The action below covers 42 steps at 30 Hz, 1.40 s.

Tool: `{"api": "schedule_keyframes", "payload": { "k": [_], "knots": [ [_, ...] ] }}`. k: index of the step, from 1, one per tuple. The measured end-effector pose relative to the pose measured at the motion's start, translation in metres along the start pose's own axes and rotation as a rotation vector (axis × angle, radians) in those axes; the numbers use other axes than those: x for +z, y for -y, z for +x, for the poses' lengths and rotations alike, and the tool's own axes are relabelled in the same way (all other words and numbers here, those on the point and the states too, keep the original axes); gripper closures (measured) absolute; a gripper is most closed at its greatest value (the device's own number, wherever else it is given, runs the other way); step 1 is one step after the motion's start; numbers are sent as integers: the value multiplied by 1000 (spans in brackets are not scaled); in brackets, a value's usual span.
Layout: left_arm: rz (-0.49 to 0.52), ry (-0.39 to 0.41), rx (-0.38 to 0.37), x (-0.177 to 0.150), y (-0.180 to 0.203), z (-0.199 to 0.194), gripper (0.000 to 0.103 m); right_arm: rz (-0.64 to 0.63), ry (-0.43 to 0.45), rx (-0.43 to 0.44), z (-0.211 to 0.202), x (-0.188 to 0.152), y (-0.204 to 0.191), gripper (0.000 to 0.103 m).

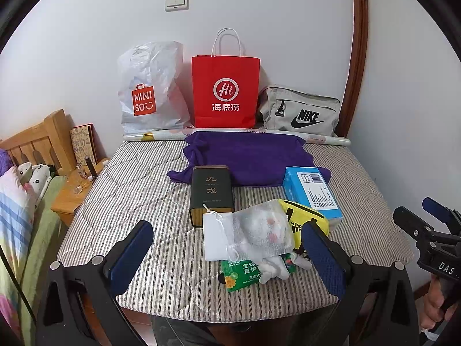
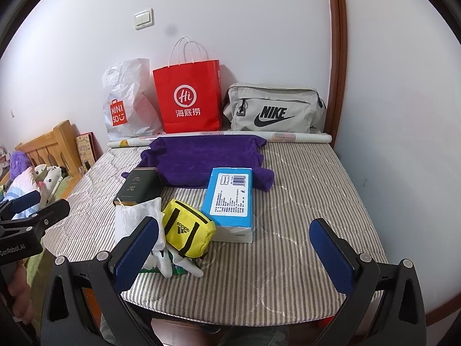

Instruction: Organize soft objects

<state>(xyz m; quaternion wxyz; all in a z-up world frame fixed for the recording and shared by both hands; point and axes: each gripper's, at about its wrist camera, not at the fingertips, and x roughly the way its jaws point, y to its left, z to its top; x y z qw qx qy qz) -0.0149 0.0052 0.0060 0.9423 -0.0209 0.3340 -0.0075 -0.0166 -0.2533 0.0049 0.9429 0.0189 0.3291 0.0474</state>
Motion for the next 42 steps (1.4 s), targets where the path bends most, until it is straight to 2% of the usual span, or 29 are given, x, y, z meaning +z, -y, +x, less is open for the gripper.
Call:
{"api": "schedule_keyframes", "payload": {
  "k": [24, 28, 31, 35, 42],
  "knots": [
    [8, -2, 7, -3, 0, 0, 0, -4, -4, 7, 0, 0, -3, 0],
    [10, -2, 12, -4, 0, 1, 0, 21, 2, 39, 0, 0, 0, 0],
    [-2, -17, 9, -4, -3, 9, 0, 21, -7, 51, 3, 0, 2, 0],
    [-19, -40, 2, -6, -6, 24, 0, 16, 14, 5, 11, -2, 4, 0],
    [-14, -104, -46, -14, -2, 59, 0, 13, -54, 28, 54, -13, 11, 0]
  ]
}}
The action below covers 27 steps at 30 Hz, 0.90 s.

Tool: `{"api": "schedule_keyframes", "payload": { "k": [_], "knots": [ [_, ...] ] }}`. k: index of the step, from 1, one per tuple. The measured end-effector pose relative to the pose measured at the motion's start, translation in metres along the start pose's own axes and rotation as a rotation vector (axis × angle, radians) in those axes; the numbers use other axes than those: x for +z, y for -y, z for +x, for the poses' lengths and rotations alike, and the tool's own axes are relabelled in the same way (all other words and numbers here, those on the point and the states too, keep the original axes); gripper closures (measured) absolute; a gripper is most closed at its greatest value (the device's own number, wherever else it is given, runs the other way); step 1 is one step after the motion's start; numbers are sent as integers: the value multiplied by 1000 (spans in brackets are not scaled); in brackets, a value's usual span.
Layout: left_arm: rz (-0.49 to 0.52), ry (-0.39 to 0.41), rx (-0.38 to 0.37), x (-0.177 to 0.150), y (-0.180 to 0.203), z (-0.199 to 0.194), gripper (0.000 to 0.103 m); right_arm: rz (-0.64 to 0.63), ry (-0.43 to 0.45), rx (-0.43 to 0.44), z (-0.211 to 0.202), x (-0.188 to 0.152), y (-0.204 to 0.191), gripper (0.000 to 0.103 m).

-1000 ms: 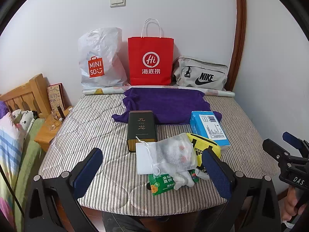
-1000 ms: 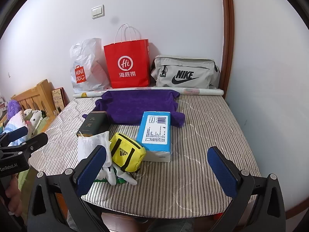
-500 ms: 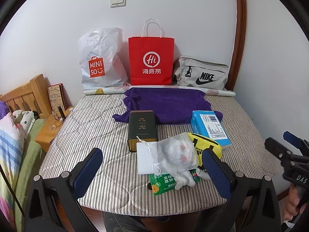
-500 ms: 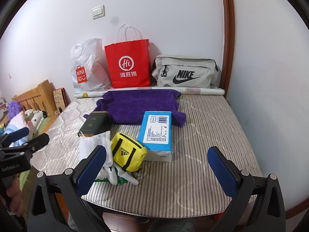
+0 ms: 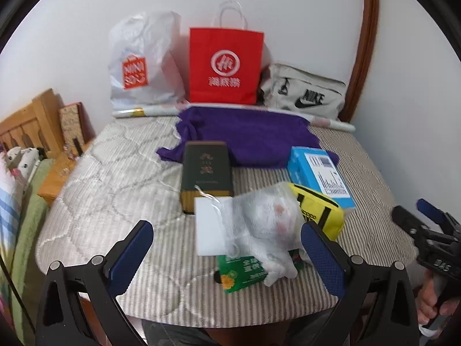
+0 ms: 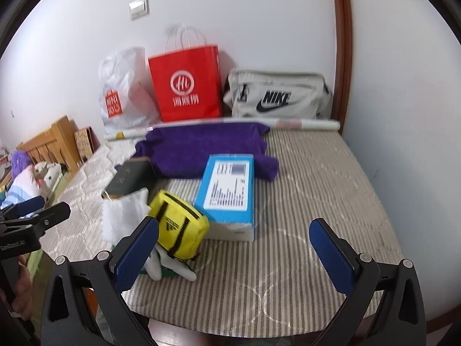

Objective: Organize soft objects
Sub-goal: 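Grasp the yellow Adidas pouch with the right gripper while the left grasps the white mesh bag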

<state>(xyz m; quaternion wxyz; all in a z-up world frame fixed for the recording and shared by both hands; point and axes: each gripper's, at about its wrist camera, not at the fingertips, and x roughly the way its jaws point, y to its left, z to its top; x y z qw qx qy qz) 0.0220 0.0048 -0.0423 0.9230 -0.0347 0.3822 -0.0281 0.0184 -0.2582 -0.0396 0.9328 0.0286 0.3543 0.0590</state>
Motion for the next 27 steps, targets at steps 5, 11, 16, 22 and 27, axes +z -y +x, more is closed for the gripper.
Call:
{"api": "schedule_keyframes", "payload": {
  "k": [5, 11, 16, 22, 27],
  "knots": [
    [44, -45, -79, -4, 14, 25, 0, -3, -38, 16, 25, -9, 3, 0],
    [55, -131, -89, -8, 25, 64, 0, 5, -62, 26, 41, -16, 9, 0],
    [43, -142, -88, -6, 24, 84, 0, 7, -84, 41, 55, -22, 14, 0],
    [57, -163, -101, -6, 30, 107, 1, -9, -102, 56, 66, -26, 12, 0],
    [70, -124, -96, -6, 32, 109, 19, -3, -122, 71, 74, -29, 14, 0]
  ]
}}
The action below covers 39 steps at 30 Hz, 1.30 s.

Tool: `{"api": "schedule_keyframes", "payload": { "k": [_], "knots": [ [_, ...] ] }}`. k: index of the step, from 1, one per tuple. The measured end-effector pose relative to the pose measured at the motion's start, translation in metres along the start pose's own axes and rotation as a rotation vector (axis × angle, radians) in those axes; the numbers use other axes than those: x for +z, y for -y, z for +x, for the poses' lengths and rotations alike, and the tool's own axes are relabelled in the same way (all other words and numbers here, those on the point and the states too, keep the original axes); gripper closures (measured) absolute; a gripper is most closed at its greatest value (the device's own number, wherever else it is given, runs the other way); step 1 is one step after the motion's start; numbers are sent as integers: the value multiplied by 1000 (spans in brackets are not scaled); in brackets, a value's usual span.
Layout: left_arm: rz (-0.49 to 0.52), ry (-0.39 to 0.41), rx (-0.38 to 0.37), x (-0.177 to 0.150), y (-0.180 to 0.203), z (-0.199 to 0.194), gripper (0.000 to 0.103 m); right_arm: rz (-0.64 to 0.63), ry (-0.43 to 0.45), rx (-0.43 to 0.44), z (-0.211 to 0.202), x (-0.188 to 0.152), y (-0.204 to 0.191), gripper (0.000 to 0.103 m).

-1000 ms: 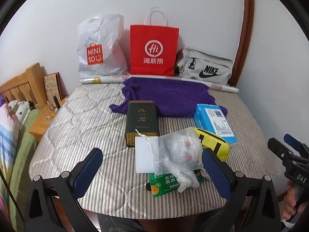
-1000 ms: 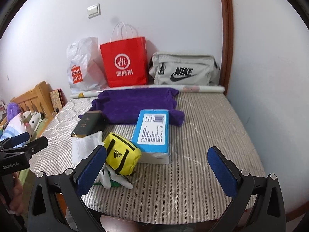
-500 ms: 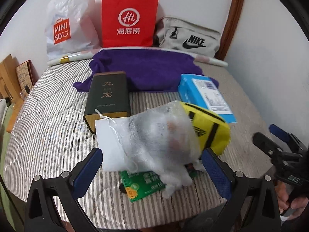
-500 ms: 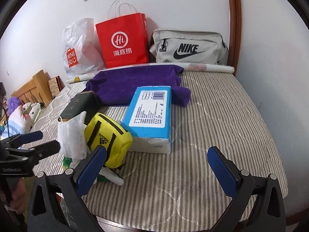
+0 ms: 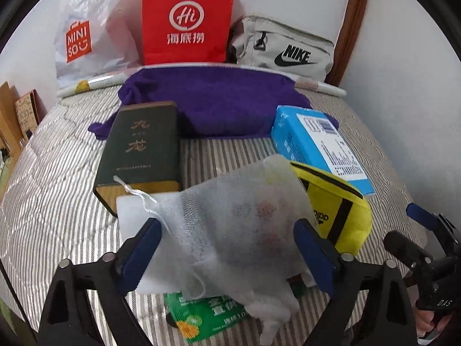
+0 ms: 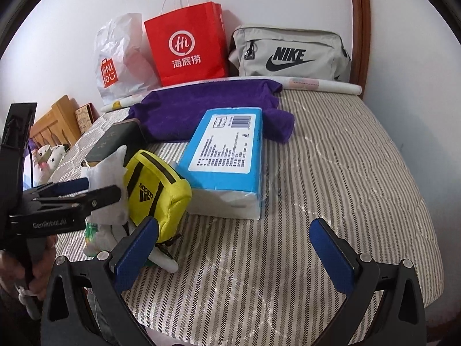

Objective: Organize soft objects
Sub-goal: 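Grasp the yellow Adidas pouch with the right gripper while the left grasps the white mesh bag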

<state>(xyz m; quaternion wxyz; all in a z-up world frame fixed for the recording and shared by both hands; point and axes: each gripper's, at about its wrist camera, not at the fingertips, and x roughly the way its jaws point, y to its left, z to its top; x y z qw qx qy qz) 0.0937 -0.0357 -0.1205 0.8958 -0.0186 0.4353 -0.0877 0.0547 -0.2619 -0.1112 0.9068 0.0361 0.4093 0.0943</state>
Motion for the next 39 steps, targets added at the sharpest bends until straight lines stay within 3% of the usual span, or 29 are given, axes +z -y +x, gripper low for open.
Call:
{"api": "schedule_keyframes", "payload": {
  "k": [4, 7, 10, 14, 18, 22, 27, 31, 39],
  "knots": [
    [43, 15, 27, 3, 1, -4, 69, 9, -12, 9, 6, -2, 1, 0],
    [40, 2, 9, 2, -4, -2, 84, 20, -17, 39, 9, -2, -1, 0],
    [22, 7, -4, -1, -10, -4, 92, 21, -21, 84, 13, -3, -6, 0],
    [-1, 26, -27, -1, -19, -16, 94, 16, -19, 124, 17, -2, -14, 3],
    [-28, 43, -27, 1, -31, -27, 94, 28, -37, 170, 28, 1, -18, 17],
    [-32, 60, 8, 1, -42, -36, 94, 33, -51, 185, 40, 6, -26, 25],
    [-40, 51, 66, -5, -60, -39, 94, 10, -90, 227, 50, 9, -39, 61],
    [-74, 28, 103, -12, -79, -37, 94, -37, -62, 192, 43, 8, -45, 67],
    [-145, -1, 127, -25, -104, -30, 94, -51, -33, 203, 17, 5, -37, 79]
  ]
}}
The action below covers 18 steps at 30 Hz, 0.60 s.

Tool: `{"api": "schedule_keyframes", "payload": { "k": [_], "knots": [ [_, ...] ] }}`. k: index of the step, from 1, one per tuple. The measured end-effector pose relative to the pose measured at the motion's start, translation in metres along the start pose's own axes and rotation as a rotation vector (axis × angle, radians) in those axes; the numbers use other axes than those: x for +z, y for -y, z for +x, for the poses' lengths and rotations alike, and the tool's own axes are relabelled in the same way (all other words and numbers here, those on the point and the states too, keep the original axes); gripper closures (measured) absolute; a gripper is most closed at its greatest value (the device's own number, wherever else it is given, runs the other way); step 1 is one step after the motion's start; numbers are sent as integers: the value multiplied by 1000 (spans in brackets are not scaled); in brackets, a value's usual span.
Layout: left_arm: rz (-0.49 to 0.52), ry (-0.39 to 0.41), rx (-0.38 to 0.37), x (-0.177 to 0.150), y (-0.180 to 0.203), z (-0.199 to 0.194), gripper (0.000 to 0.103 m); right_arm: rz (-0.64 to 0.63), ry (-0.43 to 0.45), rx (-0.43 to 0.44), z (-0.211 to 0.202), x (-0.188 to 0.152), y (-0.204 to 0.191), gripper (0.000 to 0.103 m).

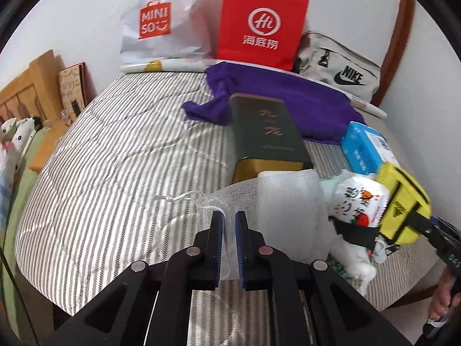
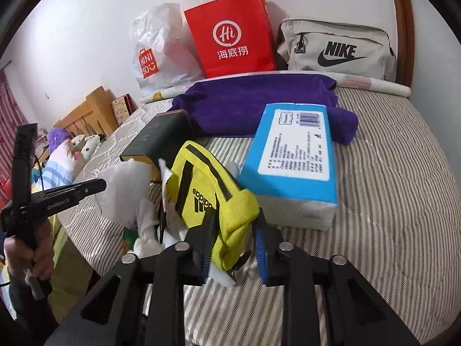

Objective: Organize soft objects
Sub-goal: 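Grasp the yellow Adidas pouch with the right gripper while the left grasps the white mesh bag, then lift and carry the pouch and mesh bag toward the purple towel with both grippers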

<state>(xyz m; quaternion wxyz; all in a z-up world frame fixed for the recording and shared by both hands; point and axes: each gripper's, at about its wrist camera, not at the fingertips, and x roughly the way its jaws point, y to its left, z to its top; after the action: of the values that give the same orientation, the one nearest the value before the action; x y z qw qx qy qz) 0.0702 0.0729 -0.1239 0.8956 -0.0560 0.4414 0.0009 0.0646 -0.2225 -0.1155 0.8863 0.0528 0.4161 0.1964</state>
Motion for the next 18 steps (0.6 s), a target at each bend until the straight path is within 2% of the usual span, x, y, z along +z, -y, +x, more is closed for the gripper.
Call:
{"api": "schedule_keyframes", "payload": {
  "k": [10, 16, 18],
  "knots": [
    [-52, -34, 24, -6, -21, 12, 94, -5, -11, -97, -38, -21, 28, 81],
    [-60, -60, 20, -9, -23, 20, 93, 19, -56, -108, -27, -34, 44, 81],
    [-52, -61, 14, -8, -20, 21, 93, 11, -72, -98, -20, -36, 45, 77]
  ]
}}
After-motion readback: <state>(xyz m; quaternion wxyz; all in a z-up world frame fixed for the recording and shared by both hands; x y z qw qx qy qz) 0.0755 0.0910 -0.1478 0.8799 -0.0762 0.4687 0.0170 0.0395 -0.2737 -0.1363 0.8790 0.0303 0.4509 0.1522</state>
